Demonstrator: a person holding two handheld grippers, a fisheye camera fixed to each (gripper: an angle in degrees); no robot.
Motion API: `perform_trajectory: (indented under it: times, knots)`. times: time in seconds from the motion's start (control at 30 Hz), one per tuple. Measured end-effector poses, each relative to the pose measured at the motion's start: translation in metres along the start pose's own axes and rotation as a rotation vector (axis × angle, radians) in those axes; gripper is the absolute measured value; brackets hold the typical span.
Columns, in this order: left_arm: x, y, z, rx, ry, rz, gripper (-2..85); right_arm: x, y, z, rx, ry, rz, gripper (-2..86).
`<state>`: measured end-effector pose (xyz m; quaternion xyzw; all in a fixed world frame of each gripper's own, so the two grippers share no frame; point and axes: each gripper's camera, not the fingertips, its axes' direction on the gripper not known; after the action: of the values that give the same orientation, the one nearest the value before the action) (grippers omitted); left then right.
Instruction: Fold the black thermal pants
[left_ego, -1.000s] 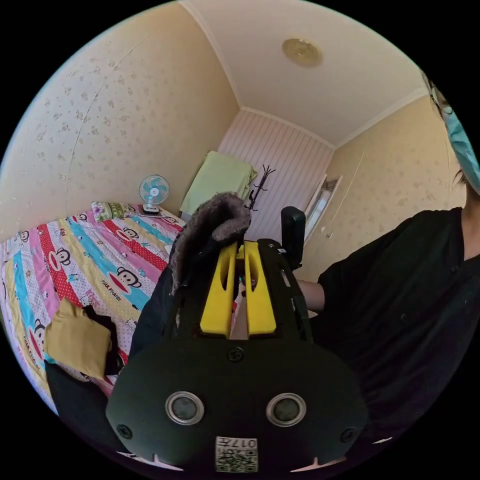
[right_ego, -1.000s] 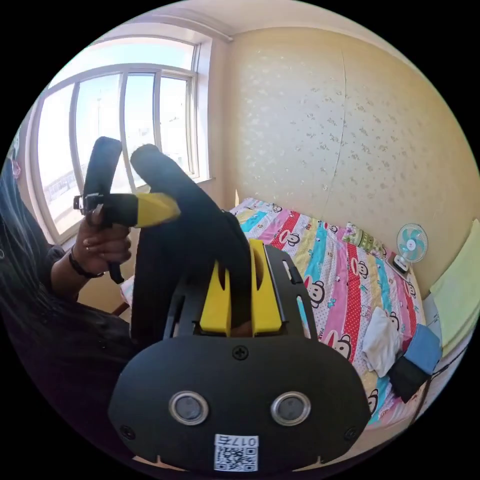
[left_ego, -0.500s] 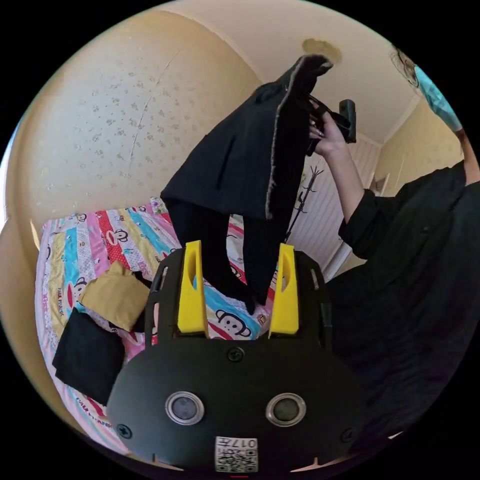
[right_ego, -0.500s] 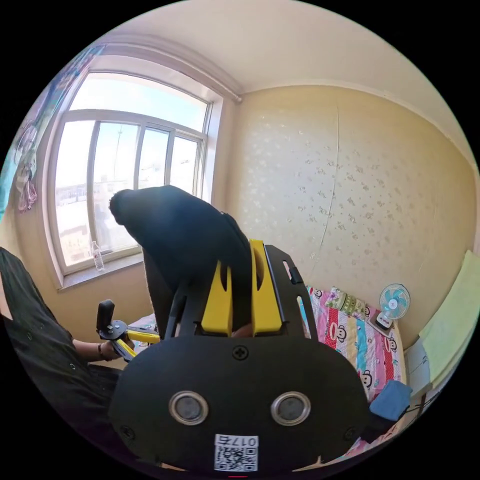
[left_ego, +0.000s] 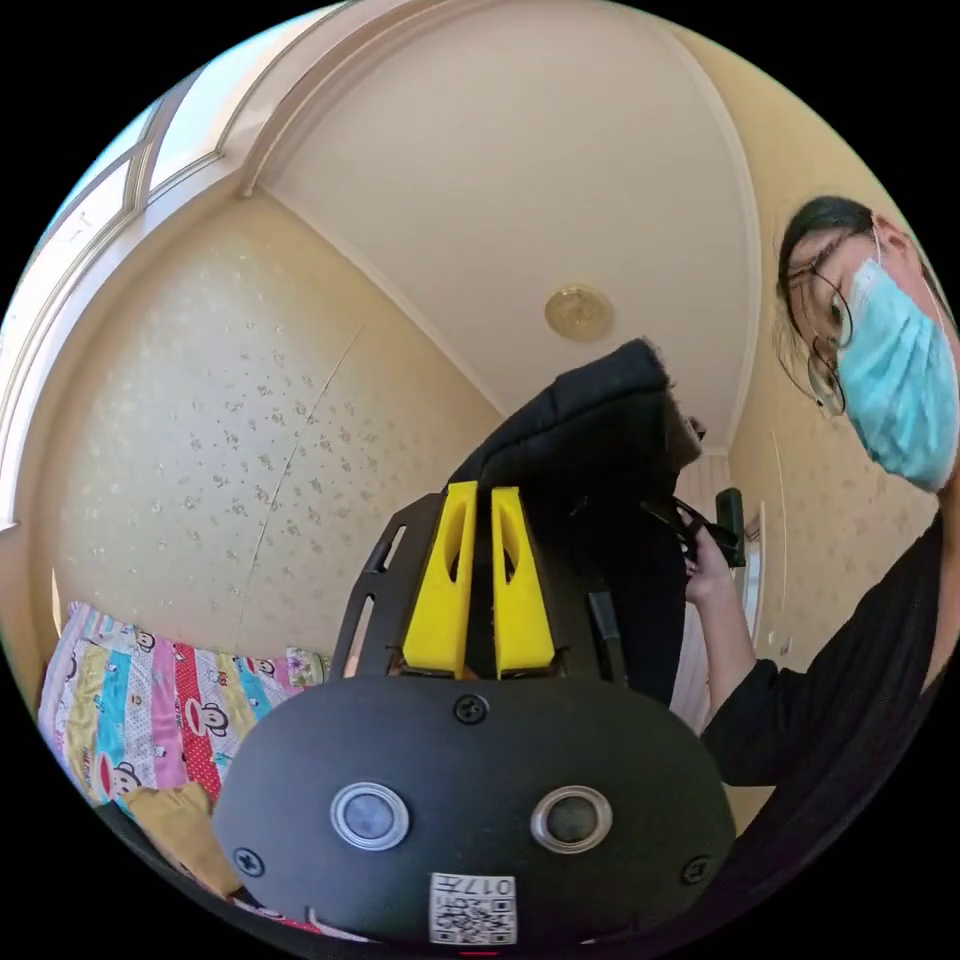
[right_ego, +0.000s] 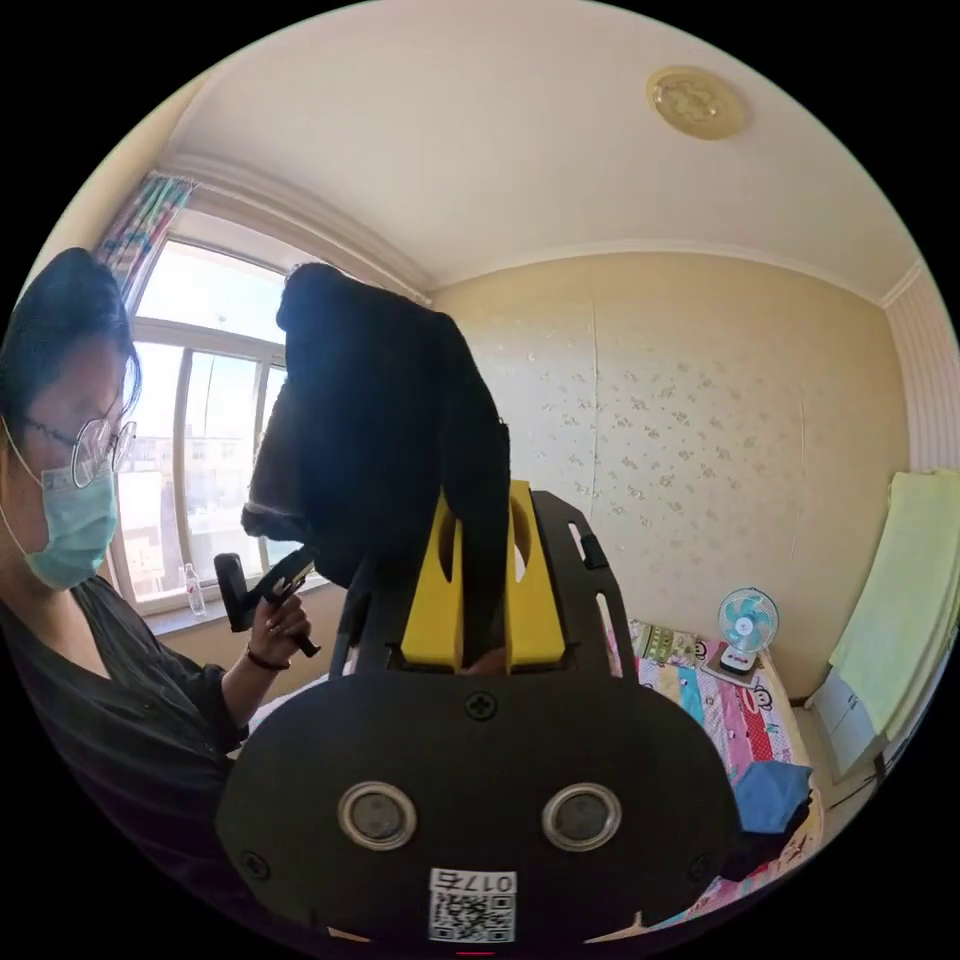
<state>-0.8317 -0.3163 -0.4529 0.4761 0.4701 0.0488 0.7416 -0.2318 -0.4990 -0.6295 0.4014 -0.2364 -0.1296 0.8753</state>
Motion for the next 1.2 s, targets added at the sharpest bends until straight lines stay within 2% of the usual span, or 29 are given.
perform_trajectory:
  times: [0.17, 0.23, 0.3, 0.33, 0.4, 0.47, 0.57, 0.67, 0.8, 0.93, 1.03, 1.1, 1.2]
  knots:
    - [-0.044, -0.012, 0.117, -0.15, -0.115, -0.013, 2.4, 0.11, 0.012, 0.089, -0.167, 0.063, 0.124, 7.9]
    - [-0.081, 0.0, 0.175, -0.229, -0.199, -0.078, 3.3, 0.183, 0.037, 0.172, -0.327, 0.15, 0.141, 8.8]
    - [-0.148, 0.034, 0.252, -0.389, -0.298, -0.188, 5.9, 0.241, 0.075, 0.228, -0.432, 0.214, 0.217, 11.2]
    - [-0.164, 0.045, 0.266, -0.437, -0.322, -0.203, 6.8, 0.277, 0.109, 0.252, -0.496, 0.203, 0.3, 11.9]
    - [-0.22, 0.099, 0.289, -0.604, -0.44, -0.31, 9.8, 0.314, 0.16, 0.263, -0.5, 0.121, 0.412, 12.5]
    - [-0.24, 0.144, 0.273, -0.635, -0.455, -0.312, 10.6, 0.33, 0.215, 0.258, -0.473, 0.06, 0.434, 12.8]
    - [-0.253, 0.238, 0.227, -0.75, -0.526, -0.272, 10.1, 0.334, 0.321, 0.249, -0.575, 0.046, 0.394, 12.9]
    - [-0.258, 0.341, 0.171, -0.939, -0.568, -0.386, 9.8, 0.326, 0.425, 0.232, -0.675, -0.009, 0.42, 13.1]
    - [-0.238, 0.432, 0.105, -1.075, -0.54, -0.577, 9.0, 0.305, 0.511, 0.193, -0.661, -0.08, 0.464, 12.9]
    - [-0.212, 0.452, 0.087, -1.11, -0.497, -0.566, 8.6, 0.272, 0.539, 0.166, -0.615, -0.064, 0.418, 13.1]
    - [-0.198, 0.448, 0.094, -1.089, -0.41, -0.469, 8.5, 0.245, 0.546, 0.162, -0.642, -0.025, 0.427, 13.6]
    - [-0.201, 0.445, 0.105, -1.086, -0.38, -0.395, 8.5, 0.225, 0.547, 0.159, -0.637, 0.006, 0.395, 13.9]
    - [-0.222, 0.452, 0.11, -1.09, -0.389, -0.392, 8.8, 0.196, 0.559, 0.162, -0.649, 0.06, 0.31, 14.8]
